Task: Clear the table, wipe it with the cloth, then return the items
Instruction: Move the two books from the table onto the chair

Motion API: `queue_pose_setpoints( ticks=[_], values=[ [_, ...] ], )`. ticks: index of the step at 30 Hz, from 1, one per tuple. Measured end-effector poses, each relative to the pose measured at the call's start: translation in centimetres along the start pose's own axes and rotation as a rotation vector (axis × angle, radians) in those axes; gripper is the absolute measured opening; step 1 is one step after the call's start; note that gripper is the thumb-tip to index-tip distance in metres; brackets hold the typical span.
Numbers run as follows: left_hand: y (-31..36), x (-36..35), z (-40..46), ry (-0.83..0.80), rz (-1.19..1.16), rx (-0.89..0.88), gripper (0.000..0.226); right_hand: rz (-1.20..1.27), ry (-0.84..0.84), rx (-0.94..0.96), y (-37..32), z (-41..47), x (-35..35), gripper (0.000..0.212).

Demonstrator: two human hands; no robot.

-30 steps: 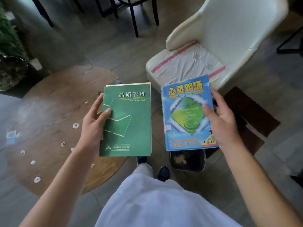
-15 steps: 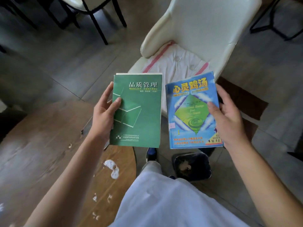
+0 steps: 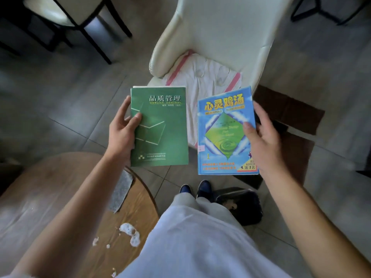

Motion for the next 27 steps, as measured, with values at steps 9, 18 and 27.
queue_pose_setpoints(
  ticks=[9,18,27],
  values=[
    [0.2,-5.7,4.5,-0.115,0.056,0.032,0.059,0.055,0.128,-0.083,2.2,5.8,2.6,0.046],
    [-3.7,-10.1,17.0,-0.206,0.112,0.122,0.061,-0.034,0.24,-0.177,8.2,16.1,-0.9,0.046],
    [-6.2,-13.1,31.9,-0.351,0.205,0.202,0.058,-0.167,0.305,-0.271,16.2,25.2,-4.4,0.051]
  ],
)
Point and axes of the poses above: each hand's wrist, its own z-axis towards the middle knuckle, its own x-axis out of the back of the hand, y = z × x, the point moved 6 cm from there along z, towards the middle knuckle, and after that the axes turned 3 degrees about y, right-handed, at the moved point
